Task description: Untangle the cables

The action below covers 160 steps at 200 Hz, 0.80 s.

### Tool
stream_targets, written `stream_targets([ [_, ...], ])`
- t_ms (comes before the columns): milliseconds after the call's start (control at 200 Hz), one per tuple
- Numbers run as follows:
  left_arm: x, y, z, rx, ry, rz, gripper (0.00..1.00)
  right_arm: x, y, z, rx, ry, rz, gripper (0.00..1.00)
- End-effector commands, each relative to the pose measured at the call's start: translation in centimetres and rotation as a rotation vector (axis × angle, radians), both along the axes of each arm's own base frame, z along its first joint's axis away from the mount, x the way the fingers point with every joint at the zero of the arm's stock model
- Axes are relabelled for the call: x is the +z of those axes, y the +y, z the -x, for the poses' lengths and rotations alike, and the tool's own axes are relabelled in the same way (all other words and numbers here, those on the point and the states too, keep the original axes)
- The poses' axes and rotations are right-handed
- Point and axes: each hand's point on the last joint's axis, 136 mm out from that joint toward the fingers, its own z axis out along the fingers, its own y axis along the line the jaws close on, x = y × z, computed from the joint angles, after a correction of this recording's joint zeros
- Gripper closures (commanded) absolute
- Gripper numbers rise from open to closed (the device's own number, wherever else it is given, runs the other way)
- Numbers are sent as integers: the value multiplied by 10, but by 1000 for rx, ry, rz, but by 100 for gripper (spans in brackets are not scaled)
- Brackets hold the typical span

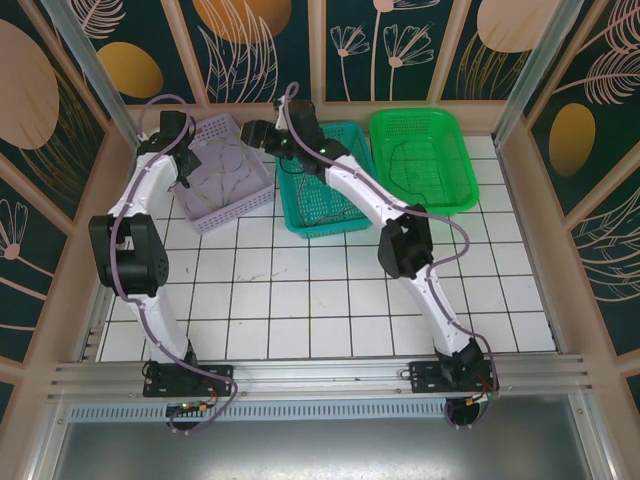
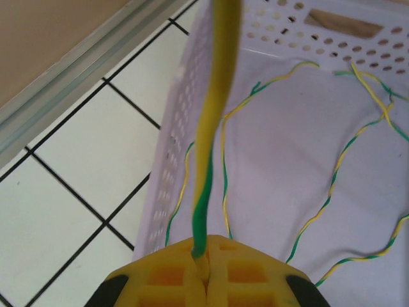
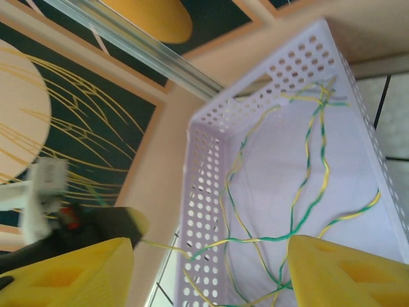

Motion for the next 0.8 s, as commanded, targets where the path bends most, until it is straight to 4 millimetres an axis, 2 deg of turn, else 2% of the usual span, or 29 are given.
stream_targets([
  [0, -30, -3, -4, -92, 114, -10, 100, 57, -22, 20, -12, -72, 2, 35],
  [125, -46, -6, -12, -141, 138, -18, 100, 62, -37, 41, -8, -64, 10, 35],
  [145, -48, -7, -14, -150, 136, -21, 100, 71, -41, 47, -7, -75, -2, 35],
  [220, -52, -12, -20, -200, 117, -18, 100, 67, -51, 61, -12, -56, -2, 35],
  [265, -55, -15, -22, -229, 120, -13, 91, 67, -57, 68, -15, -49, -1, 35],
  [340, -56, -14, -21, -230, 152, -25, 52, 69, -65, 79, -23, -50, 5, 35],
  [365, -54, -12, -20, -228, 156, -29, 43, 68, -69, 81, -28, -47, 7, 35],
  [390, -53, -13, -20, -230, 158, -29, 39, 70, -71, 84, -31, -49, 7, 35],
  [536, -26, -18, -23, -263, 91, -22, 27, 78, -80, 92, -37, -59, 10, 35],
  [666, 3, -16, -21, -257, 69, -41, 25, 86, -81, 94, -40, -70, 2, 35],
  [796, 48, -8, -19, -215, 8, -79, 20, 98, -85, 93, -54, -92, -4, 35],
])
